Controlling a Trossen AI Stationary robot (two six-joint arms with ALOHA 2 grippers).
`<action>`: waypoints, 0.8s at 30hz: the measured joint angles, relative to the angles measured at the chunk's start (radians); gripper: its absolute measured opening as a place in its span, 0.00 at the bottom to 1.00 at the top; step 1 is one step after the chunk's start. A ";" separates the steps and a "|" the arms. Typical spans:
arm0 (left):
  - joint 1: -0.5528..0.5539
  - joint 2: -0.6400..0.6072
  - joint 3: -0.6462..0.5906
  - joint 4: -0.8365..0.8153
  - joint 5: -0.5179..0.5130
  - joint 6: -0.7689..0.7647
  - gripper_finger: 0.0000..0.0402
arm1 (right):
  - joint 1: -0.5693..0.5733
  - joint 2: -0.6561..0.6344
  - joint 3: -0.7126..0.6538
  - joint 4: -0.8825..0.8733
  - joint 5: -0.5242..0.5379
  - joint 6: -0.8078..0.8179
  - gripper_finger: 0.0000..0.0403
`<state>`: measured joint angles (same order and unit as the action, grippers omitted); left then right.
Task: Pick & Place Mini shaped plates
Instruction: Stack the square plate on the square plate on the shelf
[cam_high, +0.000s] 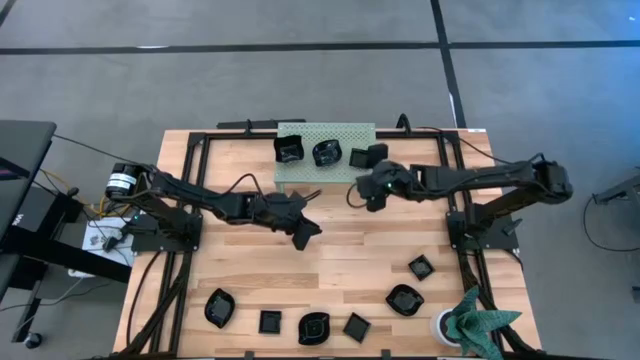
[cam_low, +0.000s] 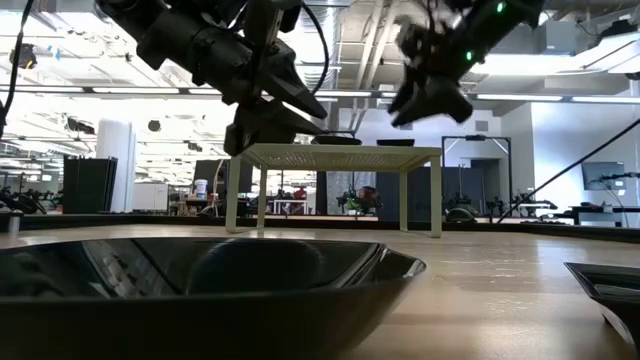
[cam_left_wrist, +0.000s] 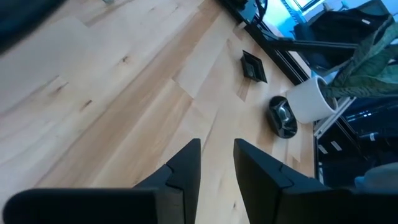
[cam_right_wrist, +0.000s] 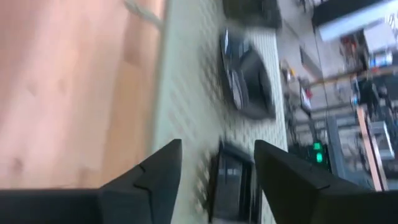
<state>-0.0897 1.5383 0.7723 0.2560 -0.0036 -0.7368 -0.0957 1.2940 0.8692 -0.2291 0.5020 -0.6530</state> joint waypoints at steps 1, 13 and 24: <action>-0.006 0.000 0.000 0.000 0.000 0.000 0.24 | 0.024 0.000 0.010 0.000 0.002 0.001 0.49; -0.100 0.000 0.000 0.001 -0.007 0.090 0.24 | 0.344 0.001 0.061 -0.137 -0.275 0.289 0.49; -0.107 0.000 0.000 0.001 -0.060 0.086 0.24 | 0.537 0.161 0.061 -0.088 -0.584 0.894 0.41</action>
<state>-0.1970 1.5379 0.7723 0.2573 -0.0637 -0.6510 0.4411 1.4548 0.9301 -0.3172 -0.0819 0.2406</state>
